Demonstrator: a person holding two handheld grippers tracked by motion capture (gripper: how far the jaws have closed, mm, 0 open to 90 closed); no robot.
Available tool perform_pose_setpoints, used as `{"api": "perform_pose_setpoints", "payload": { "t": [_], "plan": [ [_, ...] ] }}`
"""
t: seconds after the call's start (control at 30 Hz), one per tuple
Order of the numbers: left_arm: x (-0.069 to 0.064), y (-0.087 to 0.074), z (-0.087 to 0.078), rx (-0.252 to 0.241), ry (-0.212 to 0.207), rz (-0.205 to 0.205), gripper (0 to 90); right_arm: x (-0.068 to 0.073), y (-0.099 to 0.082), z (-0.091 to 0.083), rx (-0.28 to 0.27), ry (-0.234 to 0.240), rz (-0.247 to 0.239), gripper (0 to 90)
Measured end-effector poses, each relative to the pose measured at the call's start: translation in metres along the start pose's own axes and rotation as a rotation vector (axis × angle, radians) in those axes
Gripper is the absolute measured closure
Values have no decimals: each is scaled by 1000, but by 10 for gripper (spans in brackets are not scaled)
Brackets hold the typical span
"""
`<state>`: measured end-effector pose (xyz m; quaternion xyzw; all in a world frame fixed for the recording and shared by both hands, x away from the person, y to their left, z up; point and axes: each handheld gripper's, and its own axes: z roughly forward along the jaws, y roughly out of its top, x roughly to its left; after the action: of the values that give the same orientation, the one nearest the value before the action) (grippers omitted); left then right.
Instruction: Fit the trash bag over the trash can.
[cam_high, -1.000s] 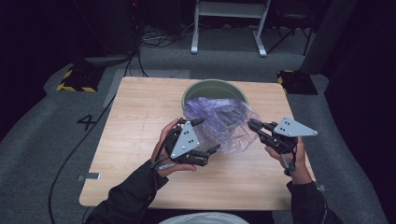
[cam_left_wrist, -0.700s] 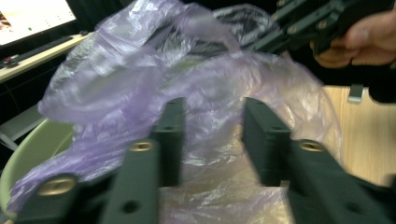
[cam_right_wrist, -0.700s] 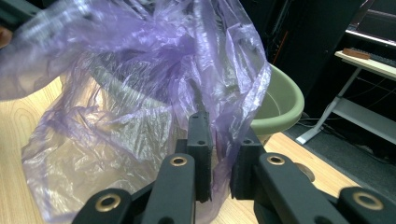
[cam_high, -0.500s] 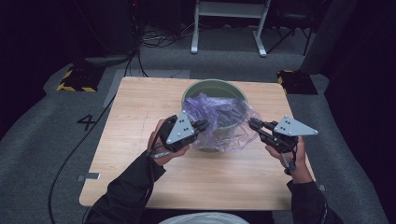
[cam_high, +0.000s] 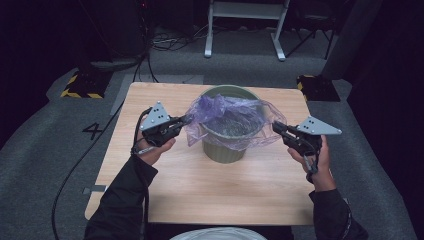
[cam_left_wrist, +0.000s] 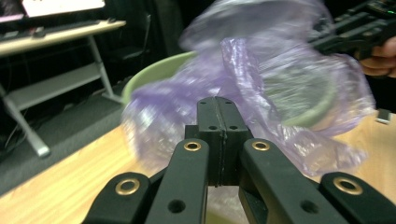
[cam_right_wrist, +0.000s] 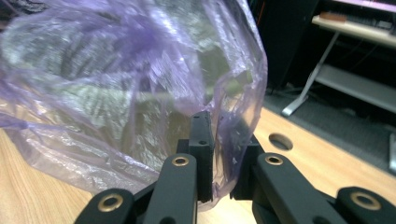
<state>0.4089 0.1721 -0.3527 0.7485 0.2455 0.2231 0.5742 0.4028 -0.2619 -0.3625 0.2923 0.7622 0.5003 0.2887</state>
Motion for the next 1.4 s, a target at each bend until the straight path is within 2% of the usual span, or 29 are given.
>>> {"api": "perform_pose_setpoints", "payload": {
  "t": [0.23, 0.43, 0.5, 0.57, 0.67, 0.77, 0.83, 0.93, 0.97, 1.07, 1.13, 1.27, 1.37, 1.4],
  "plan": [
    [26, -16, 17, 64, 53, -39, 897, -12, -12, 14, 64, -18, 25, 825],
    [42, -26, 31, 122, 98, -51, 897, -17, -20, 20, 68, -27, 32, 789],
    [44, -27, 34, 128, 96, -52, 897, -17, -22, 19, 63, -24, 21, 695],
    [43, -27, 35, 124, 95, -54, 898, -16, -22, 18, 58, -27, 18, 505],
    [42, -26, 32, 120, 108, -50, 892, -13, -19, 11, 32, -3, -7, 376],
    [41, -26, 23, 101, 117, -55, 710, -8, -13, 1, 0, 3, -29, 265],
    [40, -25, 16, 88, 106, -58, 596, -4, -9, -6, -20, 15, -53, 250],
    [40, -25, 2, 95, 113, -74, 292, 2, -1, -15, -50, 27, -76, 234],
    [40, -25, -1, 92, 112, -78, 246, 5, 2, -18, -63, 35, -82, 231],
    [42, -27, -13, 91, 110, -82, 163, 9, 6, -21, -84, 50, -96, 221],
    [43, -29, -20, 93, 119, -82, 155, 11, 10, -23, -96, 53, -100, 231],
    [42, -28, -35, 97, 150, -53, 156, 10, 16, -22, -117, 27, -96, 297],
    [42, -28, -46, 94, 168, -68, 156, 6, 19, -21, -120, 12, -91, 321],
    [41, -27, -49, 84, 157, -64, 156, 5, 19, -20, -120, 9, -85, 322]
  ]
}}
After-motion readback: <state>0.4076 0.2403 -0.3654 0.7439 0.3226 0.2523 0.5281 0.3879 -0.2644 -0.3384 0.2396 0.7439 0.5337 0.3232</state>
